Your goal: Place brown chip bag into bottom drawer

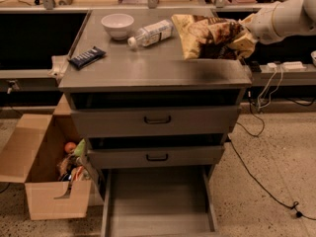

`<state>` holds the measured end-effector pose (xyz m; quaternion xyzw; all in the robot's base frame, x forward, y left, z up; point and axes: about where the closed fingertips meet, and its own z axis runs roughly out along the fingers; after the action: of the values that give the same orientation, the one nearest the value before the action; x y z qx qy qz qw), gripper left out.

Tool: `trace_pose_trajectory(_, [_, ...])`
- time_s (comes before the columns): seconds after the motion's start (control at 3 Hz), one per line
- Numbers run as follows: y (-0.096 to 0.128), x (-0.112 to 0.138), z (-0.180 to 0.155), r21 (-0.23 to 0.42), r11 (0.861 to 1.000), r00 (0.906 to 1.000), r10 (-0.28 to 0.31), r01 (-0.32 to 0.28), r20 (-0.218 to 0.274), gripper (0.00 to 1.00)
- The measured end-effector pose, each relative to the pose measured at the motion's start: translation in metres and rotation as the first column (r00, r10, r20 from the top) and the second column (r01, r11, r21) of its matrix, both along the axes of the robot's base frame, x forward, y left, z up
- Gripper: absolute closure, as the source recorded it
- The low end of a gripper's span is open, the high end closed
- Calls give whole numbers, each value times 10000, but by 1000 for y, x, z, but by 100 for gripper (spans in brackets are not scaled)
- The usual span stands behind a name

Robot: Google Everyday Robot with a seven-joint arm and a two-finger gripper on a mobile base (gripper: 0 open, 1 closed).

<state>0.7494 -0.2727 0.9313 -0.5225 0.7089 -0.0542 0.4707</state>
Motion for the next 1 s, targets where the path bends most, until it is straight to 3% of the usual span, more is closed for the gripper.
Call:
trace_pose_trajectory(0.33, [2,-1,-1,7,10000,10000,84,-84,-22,100])
trace_pose_trajectory(0.67, [27,-23,3,-66,9915,9915,1301,-1300,63,100])
trace_pose_trajectory(1.0, [54,-81,21,-111,9577,9570,2877,-2875,376,100])
